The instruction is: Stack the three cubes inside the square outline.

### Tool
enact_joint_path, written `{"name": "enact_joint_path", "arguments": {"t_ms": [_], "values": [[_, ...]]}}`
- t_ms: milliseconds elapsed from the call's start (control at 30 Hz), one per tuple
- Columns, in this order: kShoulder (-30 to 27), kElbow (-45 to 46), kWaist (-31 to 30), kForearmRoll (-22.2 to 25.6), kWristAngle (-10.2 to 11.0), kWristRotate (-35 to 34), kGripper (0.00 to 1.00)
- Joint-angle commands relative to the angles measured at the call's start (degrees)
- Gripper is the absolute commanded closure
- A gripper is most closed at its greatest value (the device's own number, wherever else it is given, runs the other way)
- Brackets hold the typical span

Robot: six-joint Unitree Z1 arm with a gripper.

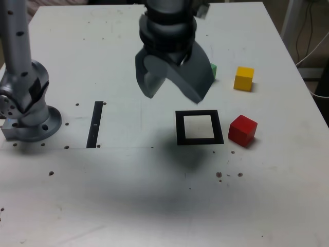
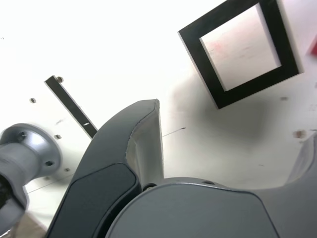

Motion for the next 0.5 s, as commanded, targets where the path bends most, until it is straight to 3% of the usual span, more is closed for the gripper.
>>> {"name": "enact_joint_path", "arguments": {"t_ms": [0, 467], "values": [[1.0, -1.9, 0.0, 1.2, 0.1, 1.0, 0.01], [4.8, -6.2, -1.9, -2.9, 1.2, 6.0, 0.01]]}}
